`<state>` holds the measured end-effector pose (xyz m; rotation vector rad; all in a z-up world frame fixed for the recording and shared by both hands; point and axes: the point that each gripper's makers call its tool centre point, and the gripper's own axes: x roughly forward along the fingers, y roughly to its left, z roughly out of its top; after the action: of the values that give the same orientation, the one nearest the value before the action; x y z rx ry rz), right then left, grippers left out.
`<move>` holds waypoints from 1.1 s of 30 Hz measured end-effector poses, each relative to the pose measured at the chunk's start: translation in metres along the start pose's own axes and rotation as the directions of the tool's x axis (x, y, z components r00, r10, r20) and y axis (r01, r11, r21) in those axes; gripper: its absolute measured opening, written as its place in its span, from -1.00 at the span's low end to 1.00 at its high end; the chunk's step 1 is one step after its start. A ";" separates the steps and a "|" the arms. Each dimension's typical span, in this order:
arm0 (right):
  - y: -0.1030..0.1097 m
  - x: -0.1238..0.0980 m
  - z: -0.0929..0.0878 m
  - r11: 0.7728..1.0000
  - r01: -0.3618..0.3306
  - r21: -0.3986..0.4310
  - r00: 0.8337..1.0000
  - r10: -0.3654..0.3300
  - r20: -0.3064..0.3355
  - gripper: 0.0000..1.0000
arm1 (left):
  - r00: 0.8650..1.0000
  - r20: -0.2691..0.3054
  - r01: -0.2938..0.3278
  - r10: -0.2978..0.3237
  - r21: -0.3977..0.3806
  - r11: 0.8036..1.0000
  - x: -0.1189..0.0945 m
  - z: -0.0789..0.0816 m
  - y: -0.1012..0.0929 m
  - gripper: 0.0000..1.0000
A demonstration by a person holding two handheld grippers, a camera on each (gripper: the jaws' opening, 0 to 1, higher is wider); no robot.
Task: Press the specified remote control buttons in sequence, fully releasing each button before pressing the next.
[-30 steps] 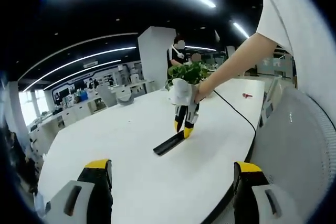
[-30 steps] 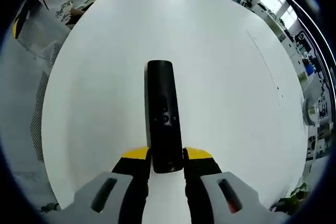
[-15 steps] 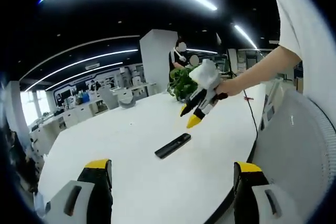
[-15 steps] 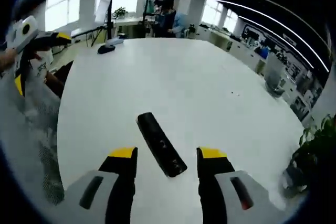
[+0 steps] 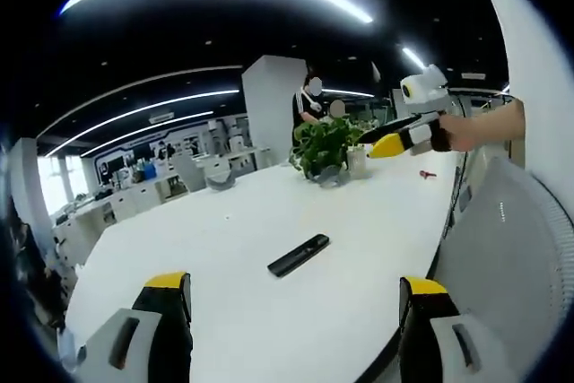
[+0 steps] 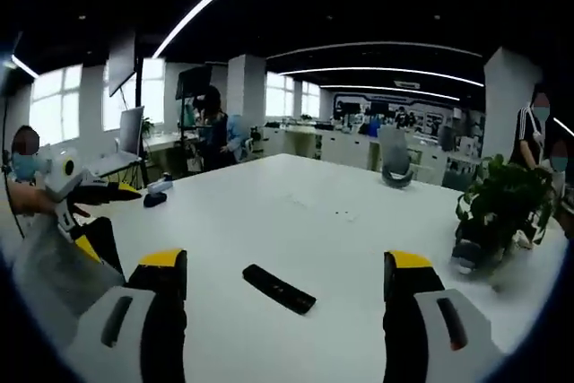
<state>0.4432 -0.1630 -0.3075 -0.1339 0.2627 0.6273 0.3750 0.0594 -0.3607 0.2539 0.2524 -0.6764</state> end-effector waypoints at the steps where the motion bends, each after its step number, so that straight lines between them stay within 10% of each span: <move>1: 0.002 -0.005 0.001 1.000 0.011 0.014 1.000 -0.011 0.008 0.96 | 1.000 0.003 -0.005 0.005 0.002 1.000 0.000 0.001 0.001 1.00; 12: 0.020 -0.036 -0.017 0.984 0.075 0.159 0.997 -0.079 0.023 1.00 | 0.997 0.015 -0.070 0.071 -0.026 0.997 -0.003 0.003 0.015 1.00; 33: -0.008 -0.045 -0.036 0.972 0.235 0.023 0.972 -0.234 -0.030 0.93 | 0.986 0.019 -0.165 0.165 -0.017 0.986 -0.007 0.002 0.030 1.00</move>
<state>0.4058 -0.2015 -0.3287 -0.1454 0.2768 0.3869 0.3892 0.0857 -0.3522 0.2502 0.2140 -0.5125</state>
